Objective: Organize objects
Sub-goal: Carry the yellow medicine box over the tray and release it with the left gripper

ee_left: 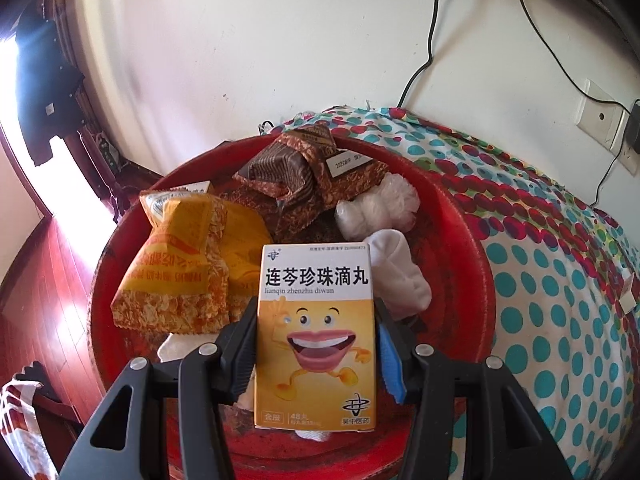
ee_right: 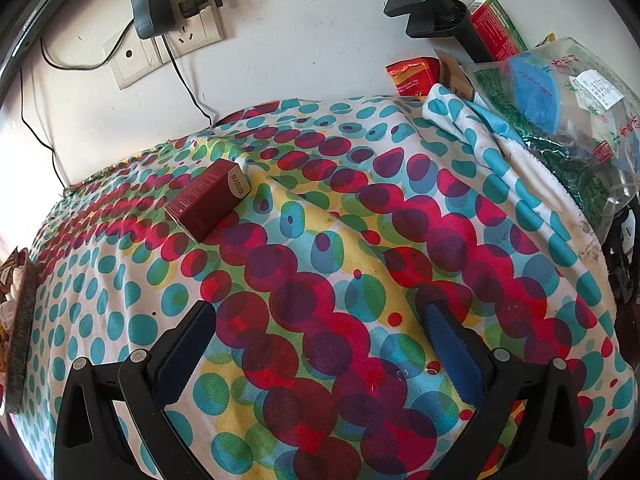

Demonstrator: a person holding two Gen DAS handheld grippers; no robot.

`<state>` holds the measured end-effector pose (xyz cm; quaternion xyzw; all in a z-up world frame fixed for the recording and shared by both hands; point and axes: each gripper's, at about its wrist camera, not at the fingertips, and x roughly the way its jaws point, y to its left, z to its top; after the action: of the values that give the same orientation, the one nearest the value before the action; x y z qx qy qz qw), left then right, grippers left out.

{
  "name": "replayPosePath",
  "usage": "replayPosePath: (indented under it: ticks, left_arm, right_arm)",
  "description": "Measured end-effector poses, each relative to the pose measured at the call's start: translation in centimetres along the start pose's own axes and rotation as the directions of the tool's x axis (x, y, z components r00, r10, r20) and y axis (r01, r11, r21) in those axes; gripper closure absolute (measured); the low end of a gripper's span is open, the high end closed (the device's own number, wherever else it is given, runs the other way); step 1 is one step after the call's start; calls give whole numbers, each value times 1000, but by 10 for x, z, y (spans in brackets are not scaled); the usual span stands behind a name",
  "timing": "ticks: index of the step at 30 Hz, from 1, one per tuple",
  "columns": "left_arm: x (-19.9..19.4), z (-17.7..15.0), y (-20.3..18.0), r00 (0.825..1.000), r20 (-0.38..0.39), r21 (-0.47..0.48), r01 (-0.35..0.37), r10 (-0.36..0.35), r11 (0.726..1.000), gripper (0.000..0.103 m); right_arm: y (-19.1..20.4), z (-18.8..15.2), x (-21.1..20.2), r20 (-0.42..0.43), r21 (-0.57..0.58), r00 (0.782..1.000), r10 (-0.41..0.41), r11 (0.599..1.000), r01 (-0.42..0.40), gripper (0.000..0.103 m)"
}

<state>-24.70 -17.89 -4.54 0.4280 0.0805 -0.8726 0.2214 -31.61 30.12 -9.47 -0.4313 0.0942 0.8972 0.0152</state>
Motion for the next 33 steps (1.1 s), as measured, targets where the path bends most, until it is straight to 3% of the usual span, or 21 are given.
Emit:
replayPosePath:
  ticks: [17,22,27,30,33]
  left_arm:
    - [7,2,-6,999,-1,33,42,-42,999,51]
    - [20,1,-15,997,-61,72,56,-52,996,49]
    - [-9,-9,-3,993,40,45,113,-115,993,45]
    - [-34,-24,5,980,110,54,163,-168,985,41]
    - [-63,-44,8,961,209,93,167,-183,982,40]
  right_arm:
    - [10,-1,1,-5,-53,997,-76,996,75,0]
    - [21,-1,-1,7,-105,994,-109,988,109,0]
    - [35,-4,-2,9,-176,993,-117,978,117,0]
    - [43,-5,0,2,-224,991,-136,965,133,0]
    - [58,2,-6,29,-257,992,-122,958,125,0]
